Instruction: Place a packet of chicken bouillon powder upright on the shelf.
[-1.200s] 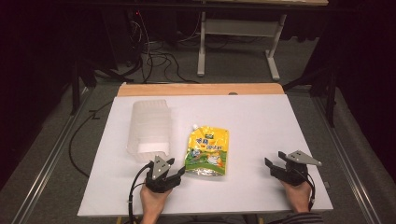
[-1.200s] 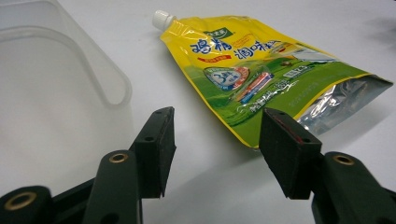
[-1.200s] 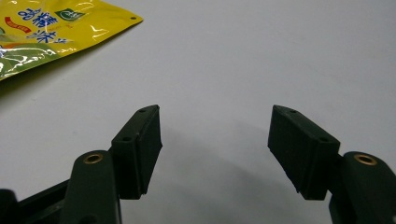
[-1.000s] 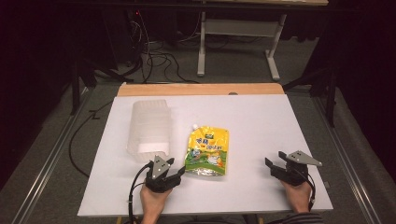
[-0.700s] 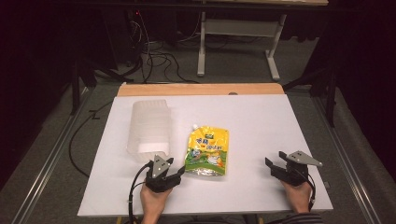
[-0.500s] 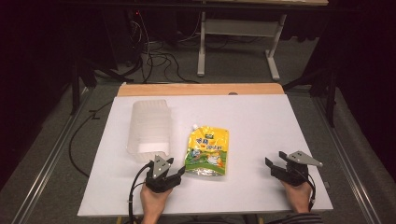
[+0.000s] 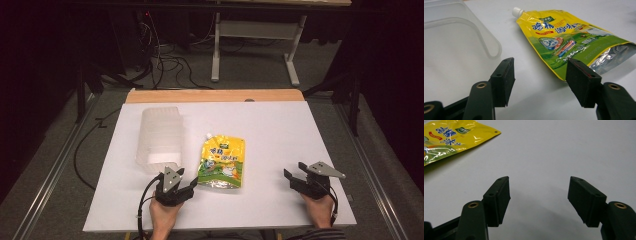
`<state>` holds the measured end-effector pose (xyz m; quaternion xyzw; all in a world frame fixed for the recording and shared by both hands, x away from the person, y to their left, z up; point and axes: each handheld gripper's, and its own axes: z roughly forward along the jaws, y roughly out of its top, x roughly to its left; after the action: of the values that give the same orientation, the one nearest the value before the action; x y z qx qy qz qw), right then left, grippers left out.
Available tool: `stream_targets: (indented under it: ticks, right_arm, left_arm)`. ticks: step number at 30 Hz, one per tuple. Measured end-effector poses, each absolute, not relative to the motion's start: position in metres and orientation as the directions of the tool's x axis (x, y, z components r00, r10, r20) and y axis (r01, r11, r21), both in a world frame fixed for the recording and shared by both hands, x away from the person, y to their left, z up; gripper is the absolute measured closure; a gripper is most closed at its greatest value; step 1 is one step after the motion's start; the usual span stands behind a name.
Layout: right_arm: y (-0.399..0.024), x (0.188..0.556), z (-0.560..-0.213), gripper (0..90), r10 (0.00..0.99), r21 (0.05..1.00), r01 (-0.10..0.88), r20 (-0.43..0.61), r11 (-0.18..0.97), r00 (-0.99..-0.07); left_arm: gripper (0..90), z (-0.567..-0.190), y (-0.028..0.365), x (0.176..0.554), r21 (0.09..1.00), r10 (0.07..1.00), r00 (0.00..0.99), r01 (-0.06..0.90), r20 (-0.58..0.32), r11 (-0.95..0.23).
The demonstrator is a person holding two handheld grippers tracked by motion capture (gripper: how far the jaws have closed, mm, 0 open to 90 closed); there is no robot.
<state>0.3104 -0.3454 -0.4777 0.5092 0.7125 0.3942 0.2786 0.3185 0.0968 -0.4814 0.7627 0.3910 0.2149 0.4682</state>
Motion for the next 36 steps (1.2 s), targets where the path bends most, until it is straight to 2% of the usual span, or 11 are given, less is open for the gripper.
stream_targets:
  ticks: [19, 36]
  right_arm:
    - [-0.344, 0.31, -0.478, 34.8, 0.946, 0.842, 0.511, 0.002, 0.173, -0.324]
    - [-0.345, 0.31, -0.478, 34.7, 0.946, 0.842, 0.511, 0.002, 0.173, -0.324]
  left_arm:
    - [37.0, -0.466, 0.083, 0.315, 0.871, 0.759, 0.65, 0.392, -0.034, -0.296]
    - [35.8, -0.45, 0.061, 0.332, 0.859, 0.76, 0.649, 0.411, -0.04, -0.305]
